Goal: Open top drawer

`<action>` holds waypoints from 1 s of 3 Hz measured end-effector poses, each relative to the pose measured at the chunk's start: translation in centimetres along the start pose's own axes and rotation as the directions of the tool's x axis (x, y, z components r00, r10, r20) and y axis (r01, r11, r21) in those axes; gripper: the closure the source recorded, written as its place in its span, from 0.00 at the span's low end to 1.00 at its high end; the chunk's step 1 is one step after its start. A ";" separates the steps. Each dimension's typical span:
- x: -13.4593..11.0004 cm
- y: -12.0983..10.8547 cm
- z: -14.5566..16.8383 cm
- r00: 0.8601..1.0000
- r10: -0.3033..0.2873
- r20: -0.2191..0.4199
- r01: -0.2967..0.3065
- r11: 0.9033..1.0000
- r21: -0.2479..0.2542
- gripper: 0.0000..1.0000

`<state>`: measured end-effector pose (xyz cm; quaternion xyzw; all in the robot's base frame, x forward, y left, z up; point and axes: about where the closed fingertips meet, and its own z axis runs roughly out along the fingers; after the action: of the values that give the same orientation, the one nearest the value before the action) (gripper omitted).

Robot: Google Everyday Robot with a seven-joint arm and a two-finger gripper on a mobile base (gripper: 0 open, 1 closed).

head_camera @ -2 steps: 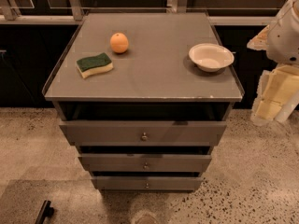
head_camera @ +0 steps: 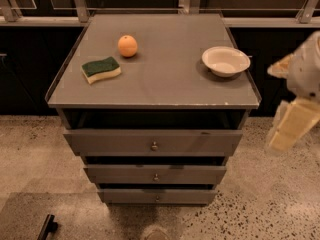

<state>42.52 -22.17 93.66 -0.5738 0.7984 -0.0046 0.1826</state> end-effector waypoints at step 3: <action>7.5 3.8 16.0 0.929 0.336 0.153 -0.325 0.941 -0.091 0.19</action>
Offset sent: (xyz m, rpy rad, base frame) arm 0.0270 -0.0376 -0.2764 0.4391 -0.0144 -0.4337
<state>41.75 -24.50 75.82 -0.4352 0.8652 0.0997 0.2283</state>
